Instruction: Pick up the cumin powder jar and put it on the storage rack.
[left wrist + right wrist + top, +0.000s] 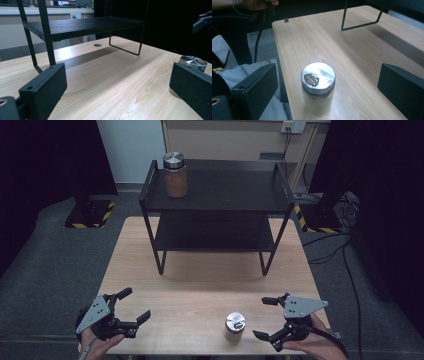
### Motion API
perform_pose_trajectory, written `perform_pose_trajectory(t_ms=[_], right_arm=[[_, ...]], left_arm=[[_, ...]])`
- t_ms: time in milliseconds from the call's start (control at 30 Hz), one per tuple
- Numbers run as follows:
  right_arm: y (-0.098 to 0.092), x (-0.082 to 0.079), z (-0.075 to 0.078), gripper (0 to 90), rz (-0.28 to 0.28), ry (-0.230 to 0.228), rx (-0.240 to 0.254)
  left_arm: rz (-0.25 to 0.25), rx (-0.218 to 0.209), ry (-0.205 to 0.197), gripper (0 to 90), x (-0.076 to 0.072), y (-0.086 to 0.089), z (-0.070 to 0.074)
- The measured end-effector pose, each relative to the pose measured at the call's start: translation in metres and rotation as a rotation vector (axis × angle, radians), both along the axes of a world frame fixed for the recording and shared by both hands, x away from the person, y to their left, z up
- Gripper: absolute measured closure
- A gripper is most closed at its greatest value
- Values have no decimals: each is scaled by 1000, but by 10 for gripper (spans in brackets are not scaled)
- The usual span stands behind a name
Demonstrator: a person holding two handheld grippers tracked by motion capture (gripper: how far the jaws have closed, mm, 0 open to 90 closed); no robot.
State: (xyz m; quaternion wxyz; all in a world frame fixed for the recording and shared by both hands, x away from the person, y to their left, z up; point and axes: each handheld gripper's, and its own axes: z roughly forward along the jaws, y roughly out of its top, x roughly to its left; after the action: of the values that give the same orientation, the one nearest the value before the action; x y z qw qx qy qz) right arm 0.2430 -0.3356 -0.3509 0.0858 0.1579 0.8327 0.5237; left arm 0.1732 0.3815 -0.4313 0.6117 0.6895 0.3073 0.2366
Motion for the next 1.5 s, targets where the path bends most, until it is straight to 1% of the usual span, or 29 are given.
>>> perform_pose_trajectory(t_ms=[67,433,567,600,800,933,1000,1067,1133,1167,1233,1333,1500], right_arm=[[5,5,-6,36,12,11,1],[30,19,-26,44,57,37,-39],[38,23,-32,64,74,36,-62],[40,25,-33,66,77,39,-64],[50,34,-42,118,96,50,-73],[53,37,-46,166,105,49,-73],[52,39,-48,204,110,44,-66],[53,41,-49,236,117,41,-74],[54,42,-51,299,131,35,-79],[54,42,-51,334,133,25,-82],[54,42,-51,348,134,27,-79],[54,42,-49,351,132,24,-85],[55,42,-48,352,125,31,-88]], left_arm=[[-1,1,1,0,0,0,0],[-4,3,-1,1,0,-1,0],[-6,0,0,1,0,-1,0],[-8,-5,1,1,0,-1,0],[-9,2,-2,1,0,-1,0],[-7,2,-3,1,-1,-1,0],[-9,4,-4,1,-1,-2,0],[-10,4,-3,1,0,-2,0],[-10,4,-4,2,-1,-2,0],[-9,3,-5,2,-1,-2,0],[-8,3,-3,1,-1,-2,0],[-9,5,1,1,0,-2,1],[-14,7,2,2,0,-2,1]])
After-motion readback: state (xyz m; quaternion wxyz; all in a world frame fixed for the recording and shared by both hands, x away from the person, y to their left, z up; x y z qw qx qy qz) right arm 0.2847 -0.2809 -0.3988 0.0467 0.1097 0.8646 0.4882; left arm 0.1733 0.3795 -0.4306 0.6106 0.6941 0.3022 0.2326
